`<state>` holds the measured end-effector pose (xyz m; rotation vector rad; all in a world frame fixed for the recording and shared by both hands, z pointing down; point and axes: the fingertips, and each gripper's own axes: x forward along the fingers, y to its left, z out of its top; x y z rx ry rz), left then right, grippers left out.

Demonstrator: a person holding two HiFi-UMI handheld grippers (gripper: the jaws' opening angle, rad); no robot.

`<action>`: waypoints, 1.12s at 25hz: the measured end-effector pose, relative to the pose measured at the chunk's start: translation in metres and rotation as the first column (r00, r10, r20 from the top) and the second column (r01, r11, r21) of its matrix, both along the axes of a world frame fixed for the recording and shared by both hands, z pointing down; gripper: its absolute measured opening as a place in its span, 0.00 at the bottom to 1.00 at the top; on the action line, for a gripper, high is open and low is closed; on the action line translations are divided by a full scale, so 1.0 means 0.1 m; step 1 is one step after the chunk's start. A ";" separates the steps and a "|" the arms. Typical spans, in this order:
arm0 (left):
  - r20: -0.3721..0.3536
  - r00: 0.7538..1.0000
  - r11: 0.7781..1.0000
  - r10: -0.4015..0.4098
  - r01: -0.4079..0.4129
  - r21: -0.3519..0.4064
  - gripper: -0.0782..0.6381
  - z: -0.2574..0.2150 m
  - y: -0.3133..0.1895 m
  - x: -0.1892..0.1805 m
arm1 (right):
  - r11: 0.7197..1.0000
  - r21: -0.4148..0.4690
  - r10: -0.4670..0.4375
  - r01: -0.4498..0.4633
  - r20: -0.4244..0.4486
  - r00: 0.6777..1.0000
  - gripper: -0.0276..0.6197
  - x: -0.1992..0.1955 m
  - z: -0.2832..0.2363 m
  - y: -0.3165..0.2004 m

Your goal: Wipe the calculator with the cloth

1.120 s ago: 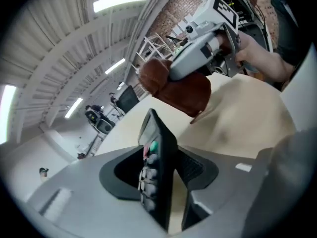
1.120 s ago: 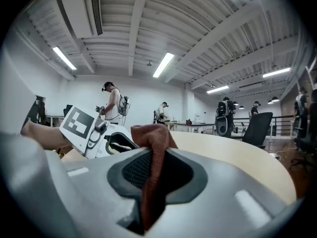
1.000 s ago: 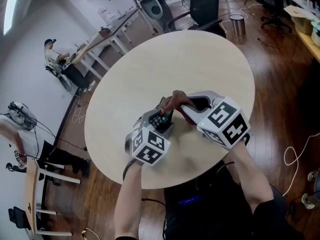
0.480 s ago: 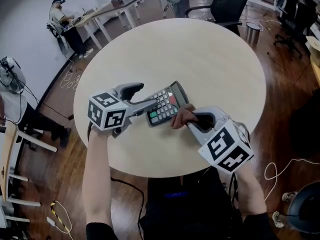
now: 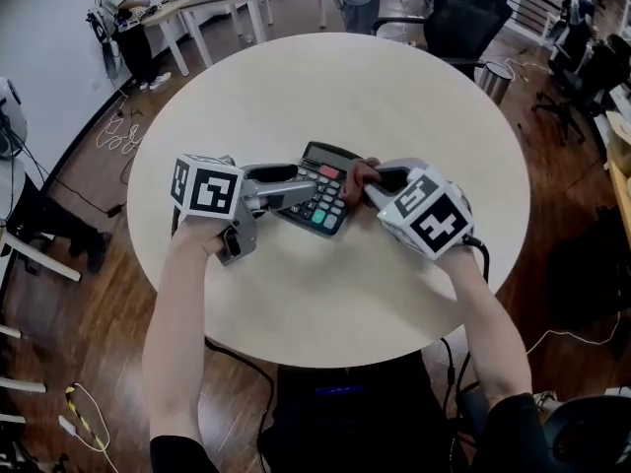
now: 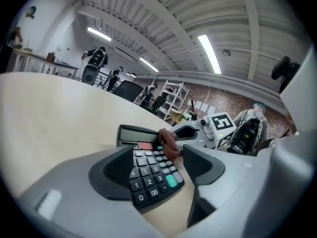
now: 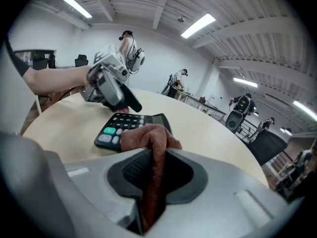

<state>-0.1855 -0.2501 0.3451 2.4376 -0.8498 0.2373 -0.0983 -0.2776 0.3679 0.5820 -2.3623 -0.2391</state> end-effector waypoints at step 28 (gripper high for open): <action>-0.278 0.884 0.927 -0.375 0.349 -0.140 0.49 -0.08 -0.09 -0.37 | 0.980 -0.179 0.126 -0.086 0.226 0.966 0.15 -0.25 0.00 -0.17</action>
